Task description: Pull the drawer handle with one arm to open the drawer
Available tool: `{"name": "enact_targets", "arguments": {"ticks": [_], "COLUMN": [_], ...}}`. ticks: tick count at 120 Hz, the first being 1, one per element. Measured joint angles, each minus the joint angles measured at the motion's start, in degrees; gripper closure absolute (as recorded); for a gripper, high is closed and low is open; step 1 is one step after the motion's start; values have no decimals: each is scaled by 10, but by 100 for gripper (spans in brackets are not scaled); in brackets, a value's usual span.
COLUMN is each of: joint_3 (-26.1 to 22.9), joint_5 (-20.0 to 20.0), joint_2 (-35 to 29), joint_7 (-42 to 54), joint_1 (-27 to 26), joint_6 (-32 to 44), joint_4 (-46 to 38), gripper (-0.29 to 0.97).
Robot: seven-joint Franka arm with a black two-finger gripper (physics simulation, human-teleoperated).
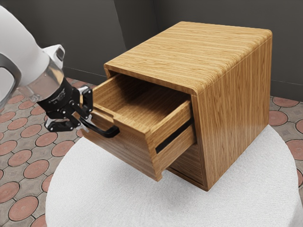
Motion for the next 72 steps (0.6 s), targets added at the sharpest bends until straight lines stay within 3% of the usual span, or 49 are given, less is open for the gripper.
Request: {"name": "enact_targets", "arguments": {"ticks": [72], "joint_3": [-2], "joint_5": [0], "joint_2": [-93], "joint_7": [-1], "joint_1": [8], "joint_6": [4], "joint_4": [-75], "gripper": [77]}}
